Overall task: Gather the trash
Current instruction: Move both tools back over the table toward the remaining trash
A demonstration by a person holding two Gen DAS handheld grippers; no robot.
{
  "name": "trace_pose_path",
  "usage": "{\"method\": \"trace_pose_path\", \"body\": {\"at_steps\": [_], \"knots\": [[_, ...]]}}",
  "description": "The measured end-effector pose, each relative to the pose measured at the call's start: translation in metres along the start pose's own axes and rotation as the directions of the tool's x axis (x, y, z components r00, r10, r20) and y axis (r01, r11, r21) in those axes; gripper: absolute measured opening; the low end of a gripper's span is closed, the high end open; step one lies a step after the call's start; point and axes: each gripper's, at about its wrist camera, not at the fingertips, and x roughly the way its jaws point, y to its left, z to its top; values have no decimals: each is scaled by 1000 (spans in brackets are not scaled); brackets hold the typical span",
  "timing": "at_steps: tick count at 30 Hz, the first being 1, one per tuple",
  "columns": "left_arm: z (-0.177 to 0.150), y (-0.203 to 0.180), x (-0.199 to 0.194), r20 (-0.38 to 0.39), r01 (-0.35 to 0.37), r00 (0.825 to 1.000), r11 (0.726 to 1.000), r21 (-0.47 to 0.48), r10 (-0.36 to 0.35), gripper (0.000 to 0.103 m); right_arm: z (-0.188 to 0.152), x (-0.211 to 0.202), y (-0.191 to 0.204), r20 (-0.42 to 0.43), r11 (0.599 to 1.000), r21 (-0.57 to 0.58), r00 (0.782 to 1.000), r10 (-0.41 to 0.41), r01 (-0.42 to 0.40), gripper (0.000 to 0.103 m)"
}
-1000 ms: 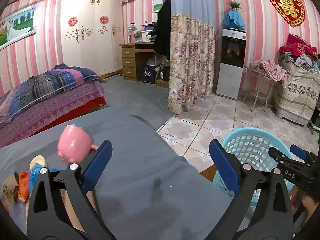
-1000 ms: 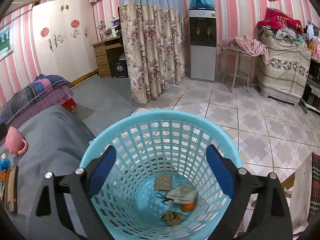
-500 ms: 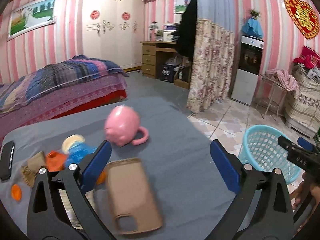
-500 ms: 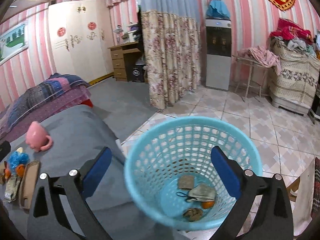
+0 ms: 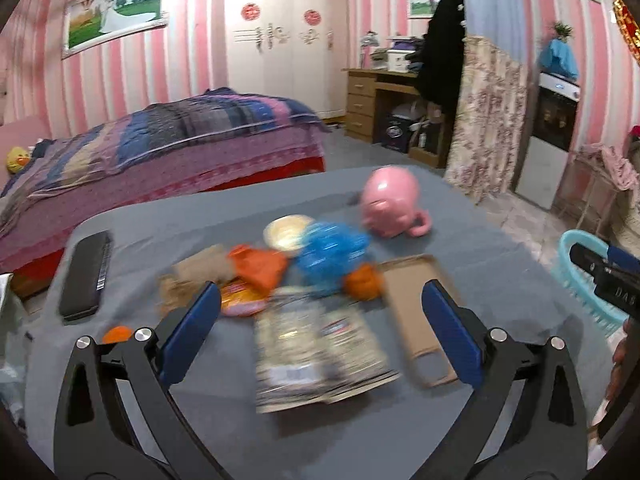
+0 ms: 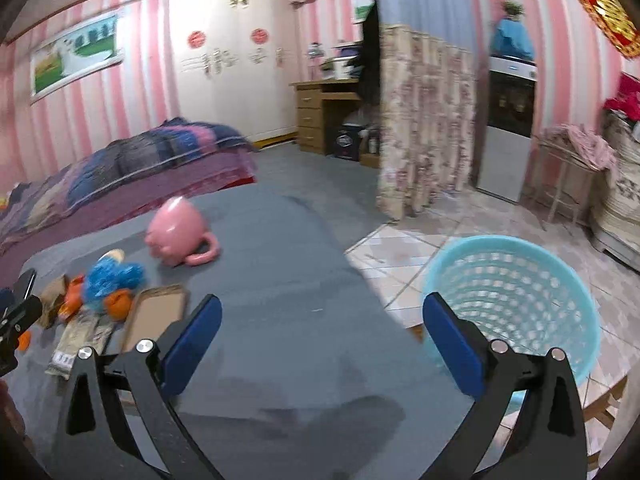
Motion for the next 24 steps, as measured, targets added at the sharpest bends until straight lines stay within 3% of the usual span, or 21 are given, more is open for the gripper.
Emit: {"method": "trace_pose_path", "body": {"at_steps": [6, 12, 17, 22, 24], "knots": [[-29, 70, -2, -61, -81, 995, 996, -41, 79, 97, -13, 12, 51, -40, 994, -98, 998, 42, -46, 98], [-55, 132, 2, -126, -157, 981, 984, -87, 146, 97, -22, 23, 81, -89, 989, -95, 991, 103, -112, 98], [-66, 163, 7, -147, -197, 972, 975, -105, 181, 96, -30, 31, 102, -105, 983, -136, 989, 105, -119, 98], [-63, 175, 27, -187, -155, 974, 978, -138, 128, 82, -32, 38, 111, -125, 983, -142, 987, 100, -118, 98], [-59, 180, 38, -211, -129, 973, 979, -157, 95, 65, -32, 41, 117, -128, 981, -152, 987, 101, -121, 98]]}}
